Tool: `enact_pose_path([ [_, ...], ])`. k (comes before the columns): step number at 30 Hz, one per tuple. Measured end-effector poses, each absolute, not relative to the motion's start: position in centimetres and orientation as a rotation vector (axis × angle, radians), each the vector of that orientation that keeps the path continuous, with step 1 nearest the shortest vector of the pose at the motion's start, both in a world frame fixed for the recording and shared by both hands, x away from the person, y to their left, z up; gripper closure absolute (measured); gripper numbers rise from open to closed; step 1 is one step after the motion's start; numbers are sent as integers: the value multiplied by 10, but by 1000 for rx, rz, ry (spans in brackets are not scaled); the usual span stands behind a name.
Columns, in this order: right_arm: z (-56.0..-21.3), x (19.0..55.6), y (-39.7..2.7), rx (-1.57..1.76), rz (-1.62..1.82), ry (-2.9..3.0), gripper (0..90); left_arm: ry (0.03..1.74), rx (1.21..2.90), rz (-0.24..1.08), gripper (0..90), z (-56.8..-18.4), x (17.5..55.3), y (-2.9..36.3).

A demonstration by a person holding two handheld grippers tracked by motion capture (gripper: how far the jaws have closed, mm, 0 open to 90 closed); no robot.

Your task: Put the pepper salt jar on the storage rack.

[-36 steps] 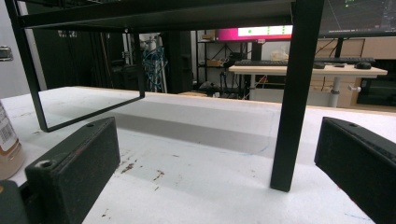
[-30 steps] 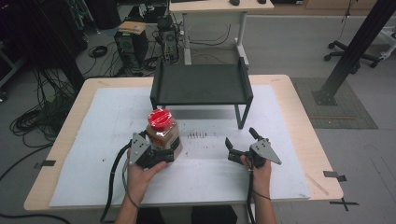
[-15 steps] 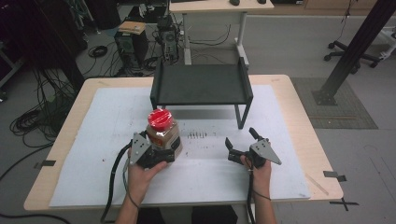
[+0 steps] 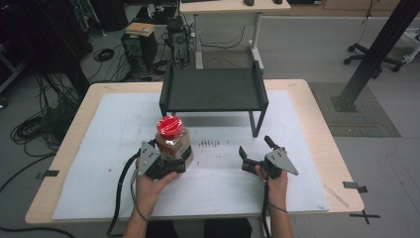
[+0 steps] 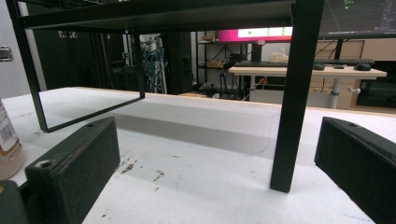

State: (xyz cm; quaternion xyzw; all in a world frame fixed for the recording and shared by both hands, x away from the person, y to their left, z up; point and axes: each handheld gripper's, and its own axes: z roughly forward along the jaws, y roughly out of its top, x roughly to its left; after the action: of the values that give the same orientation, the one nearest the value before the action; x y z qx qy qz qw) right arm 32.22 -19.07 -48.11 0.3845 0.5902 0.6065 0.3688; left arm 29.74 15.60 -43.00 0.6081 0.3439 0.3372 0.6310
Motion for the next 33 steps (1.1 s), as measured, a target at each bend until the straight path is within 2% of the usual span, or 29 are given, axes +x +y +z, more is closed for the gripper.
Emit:
enact_pose_path([
  [33, -481, 322, -190, 982, 1554, 1525, 0, 820, 1390, 781, 2, -430, 296, 157],
])
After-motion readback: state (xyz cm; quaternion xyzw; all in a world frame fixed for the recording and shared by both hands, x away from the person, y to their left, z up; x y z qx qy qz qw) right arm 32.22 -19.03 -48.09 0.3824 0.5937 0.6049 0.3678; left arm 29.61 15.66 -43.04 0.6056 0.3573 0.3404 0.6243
